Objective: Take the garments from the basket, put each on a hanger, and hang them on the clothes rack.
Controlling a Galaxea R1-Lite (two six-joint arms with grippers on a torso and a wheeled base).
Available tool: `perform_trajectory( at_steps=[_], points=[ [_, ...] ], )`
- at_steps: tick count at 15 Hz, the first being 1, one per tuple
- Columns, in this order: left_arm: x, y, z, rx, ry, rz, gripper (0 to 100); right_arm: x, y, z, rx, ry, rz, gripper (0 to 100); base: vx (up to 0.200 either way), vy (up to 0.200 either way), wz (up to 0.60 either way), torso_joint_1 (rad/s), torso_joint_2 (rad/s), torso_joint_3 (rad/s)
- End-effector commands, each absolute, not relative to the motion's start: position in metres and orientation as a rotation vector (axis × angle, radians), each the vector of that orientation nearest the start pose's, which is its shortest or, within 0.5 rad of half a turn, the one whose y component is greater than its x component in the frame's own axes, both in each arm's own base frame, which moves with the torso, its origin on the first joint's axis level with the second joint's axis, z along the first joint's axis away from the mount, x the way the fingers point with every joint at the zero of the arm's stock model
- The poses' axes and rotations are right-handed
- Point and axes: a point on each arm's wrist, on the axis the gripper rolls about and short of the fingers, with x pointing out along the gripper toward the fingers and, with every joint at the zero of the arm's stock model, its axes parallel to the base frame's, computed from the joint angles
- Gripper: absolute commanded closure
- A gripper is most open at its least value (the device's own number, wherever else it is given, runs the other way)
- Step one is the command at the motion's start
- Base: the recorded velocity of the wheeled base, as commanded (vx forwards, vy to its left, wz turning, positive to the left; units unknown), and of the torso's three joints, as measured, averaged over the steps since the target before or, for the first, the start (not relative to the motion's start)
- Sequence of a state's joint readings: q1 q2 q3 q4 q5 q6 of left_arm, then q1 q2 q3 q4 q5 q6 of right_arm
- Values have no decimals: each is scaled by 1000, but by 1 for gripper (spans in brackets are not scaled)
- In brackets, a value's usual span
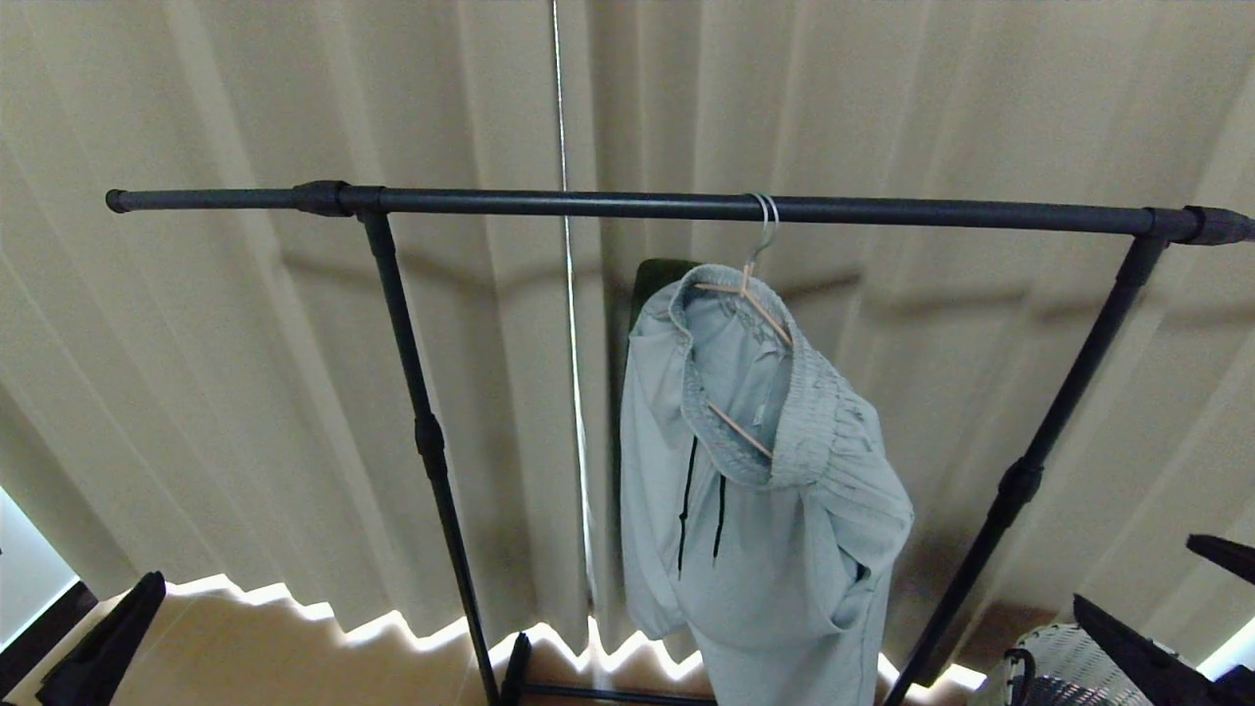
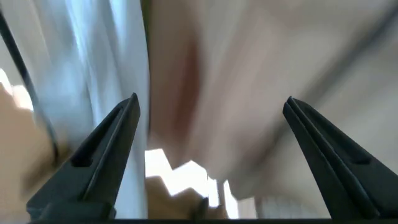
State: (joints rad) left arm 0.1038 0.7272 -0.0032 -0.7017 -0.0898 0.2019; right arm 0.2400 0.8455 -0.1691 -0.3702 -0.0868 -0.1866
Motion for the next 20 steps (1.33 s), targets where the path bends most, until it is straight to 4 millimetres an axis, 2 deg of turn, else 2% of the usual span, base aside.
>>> perform_trajectory(
  at_steps=[1,2,6,11,16,18,20],
  points=[
    [35,2,125,186,45,17,0,52,2,149,-187,269,-2,0,0,0,0,0,0,0],
    [30,1,121,181,63,17,0,50,0,147,-166,290,-35,0,0,0,0,0,0,0],
    [-14,-3,82,125,77,24,0,33,-6,130,-69,406,-210,0,0,0,0,0,0,0],
    [-16,-3,76,40,113,57,0,6,-3,122,-69,349,-233,0,0,0,0,0,0,0],
    [-15,-4,77,46,112,7,0,-25,2,98,-77,109,-88,0,0,0,0,0,0,0],
    [-15,-4,77,56,113,-5,0,-23,2,95,-65,94,-95,0,0,0,0,0,0,0],
    [-16,-4,76,77,112,-43,0,-18,1,81,-54,109,-92,0,0,0,0,0,0,0]
  ],
)
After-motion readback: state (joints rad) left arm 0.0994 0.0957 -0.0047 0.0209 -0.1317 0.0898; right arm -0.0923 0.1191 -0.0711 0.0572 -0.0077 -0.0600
